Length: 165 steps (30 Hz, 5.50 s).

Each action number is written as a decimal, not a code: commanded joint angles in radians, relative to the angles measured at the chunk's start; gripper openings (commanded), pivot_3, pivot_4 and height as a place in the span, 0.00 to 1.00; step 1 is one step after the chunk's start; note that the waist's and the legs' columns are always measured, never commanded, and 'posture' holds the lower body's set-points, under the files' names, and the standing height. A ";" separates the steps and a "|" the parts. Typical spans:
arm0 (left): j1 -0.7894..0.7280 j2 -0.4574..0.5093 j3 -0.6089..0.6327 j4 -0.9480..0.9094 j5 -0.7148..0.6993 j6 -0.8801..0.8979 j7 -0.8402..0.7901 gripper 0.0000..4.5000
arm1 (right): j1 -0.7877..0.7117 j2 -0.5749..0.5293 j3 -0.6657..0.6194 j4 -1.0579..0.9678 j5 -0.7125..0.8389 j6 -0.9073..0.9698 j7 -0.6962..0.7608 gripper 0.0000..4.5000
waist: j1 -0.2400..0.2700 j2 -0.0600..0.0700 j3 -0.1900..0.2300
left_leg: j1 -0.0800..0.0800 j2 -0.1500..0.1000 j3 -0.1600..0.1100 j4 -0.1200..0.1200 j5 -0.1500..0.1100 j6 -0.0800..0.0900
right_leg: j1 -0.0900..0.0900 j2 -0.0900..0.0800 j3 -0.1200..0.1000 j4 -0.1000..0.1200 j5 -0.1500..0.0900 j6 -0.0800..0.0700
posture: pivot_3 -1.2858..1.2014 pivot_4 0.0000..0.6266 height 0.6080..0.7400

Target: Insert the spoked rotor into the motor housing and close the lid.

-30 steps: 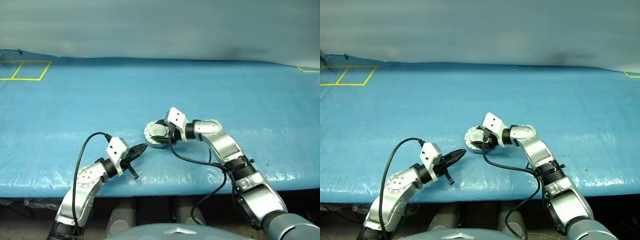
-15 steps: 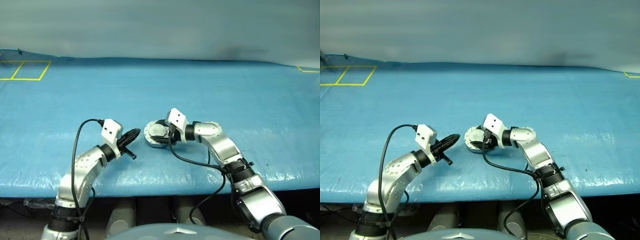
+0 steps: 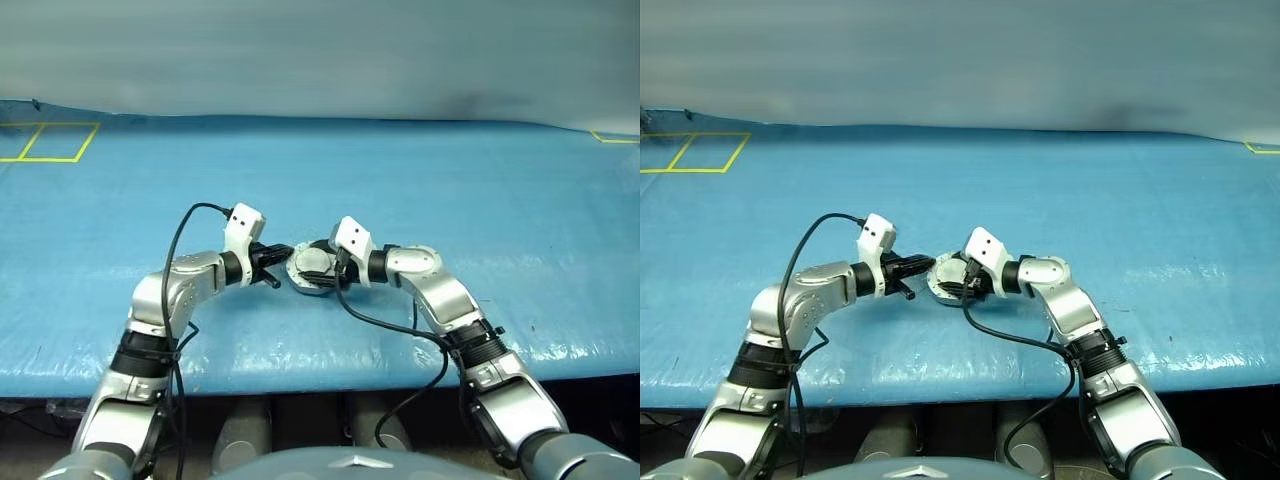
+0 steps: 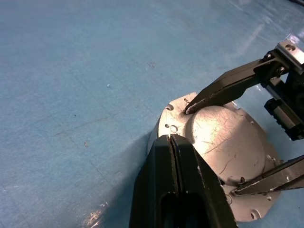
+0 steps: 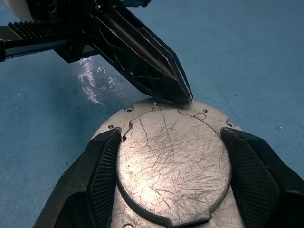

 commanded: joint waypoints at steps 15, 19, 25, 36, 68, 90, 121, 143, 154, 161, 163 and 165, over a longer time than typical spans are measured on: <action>-0.050 -0.020 -0.111 0.072 0.066 0.032 -0.069 0.00 | 0.234 -0.060 -0.077 -0.243 0.027 0.179 -0.108 0.99 | 0.021 0.001 -0.004 | 0.000 -0.001 -0.001 -0.003 0.000 -0.001 | 0.003 -0.001 0.000 -0.007 0.000 0.001 | 0.52 0.24 1.00; -0.046 -0.019 -0.112 0.072 0.073 0.029 -0.078 0.00 | 0.346 -0.080 -0.153 -0.396 0.081 0.255 -0.163 0.99 | 0.023 0.002 -0.006 | 0.000 -0.001 -0.002 -0.005 -0.001 0.000 | 0.006 -0.001 -0.001 -0.015 0.002 0.004 | 0.52 0.24 1.00; -0.042 -0.021 -0.114 0.073 0.084 0.016 -0.094 0.00 | 0.523 0.037 -0.369 -0.655 0.336 0.487 -0.302 0.99 | 0.031 0.003 -0.006 | -0.003 -0.001 -0.002 -0.005 -0.001 0.000 | 0.004 -0.001 -0.001 -0.014 0.001 0.003 | 0.52 0.24 1.00; -0.039 -0.028 -0.125 0.084 0.100 -0.003 -0.120 0.00 | 0.599 0.355 -0.525 -0.641 0.681 0.727 -0.564 0.99 | 0.032 0.003 -0.006 | -0.004 -0.001 -0.002 -0.005 -0.001 0.000 | 0.002 -0.002 -0.002 -0.015 0.001 0.002 | 0.52 0.24 1.00; -0.024 -0.012 -0.117 0.062 0.114 0.000 -0.133 0.00 | 0.541 0.484 -0.484 -0.417 1.252 0.597 -0.962 0.90 | 0.023 0.007 -0.008 | -0.004 -0.001 -0.002 -0.007 -0.001 0.000 | 0.001 -0.002 -0.002 -0.015 0.001 0.002 | 0.52 0.24 1.00; 0.001 0.013 -0.031 -0.006 0.077 -0.006 -0.127 0.00 | 0.601 0.414 -0.424 -0.422 1.275 0.576 -0.982 0.26 | 0.013 0.008 -0.009 | -0.004 0.000 -0.002 -0.009 -0.001 0.000 | 0.000 -0.002 -0.002 -0.015 0.000 0.001 | 0.52 0.24 1.00; 0.503 -0.567 0.495 -0.312 -0.932 0.152 0.513 1.00 | 0.396 0.399 -0.439 -0.467 1.403 0.458 -1.018 0.26 | 0.010 0.006 -0.003 | -0.010 0.000 -0.002 -0.006 -0.003 0.002 | -0.004 -0.002 -0.002 -0.016 0.000 0.000 | 0.52 0.24 1.00; 0.529 -0.492 0.321 -0.202 -1.111 -0.050 0.424 1.00 | 0.431 0.407 -0.316 -0.573 1.515 0.461 -1.103 0.26 | 0.009 0.006 -0.003 | -0.010 0.000 -0.001 -0.005 -0.003 0.002 | -0.004 -0.002 -0.002 -0.016 0.000 0.000 | 0.52 0.24 1.00; 0.507 -0.492 0.288 -0.175 -1.127 -0.084 0.405 1.00 | 0.483 0.380 -0.253 -0.609 1.551 0.456 -1.127 0.26 | 0.009 0.006 -0.003 | -0.011 0.000 -0.002 -0.005 -0.003 0.002 | -0.004 -0.002 -0.002 -0.016 0.000 0.000 | 0.52 0.24 1.00; 0.509 -0.498 0.274 -0.174 -1.149 -0.105 0.435 0.91 | 0.478 0.360 -0.248 -0.612 1.543 0.446 -1.114 0.26 | 0.009 0.006 -0.003 | -0.011 0.000 -0.002 -0.005 -0.003 0.002 | -0.004 -0.002 -0.002 -0.017 0.000 0.000 | 0.52 0.24 1.00; 0.511 -0.501 0.270 -0.181 -1.154 -0.109 0.443 0.81 | 0.476 0.346 -0.245 -0.617 1.517 0.449 -1.098 0.26 | 0.009 0.006 -0.003 | -0.011 0.000 -0.002 -0.005 -0.003 0.002 | -0.004 -0.002 -0.002 -0.017 0.000 0.000 | 0.52 0.24 1.00; 0.512 -0.501 0.267 -0.186 -1.159 -0.115 0.453 0.67 | 0.475 0.331 -0.240 -0.622 1.491 0.452 -1.074 0.26 | 0.009 0.006 -0.003 | -0.011 0.000 -0.002 -0.005 -0.003 0.002 | -0.004 -0.002 -0.002 -0.017 0.000 0.000 | 0.52 0.24 1.00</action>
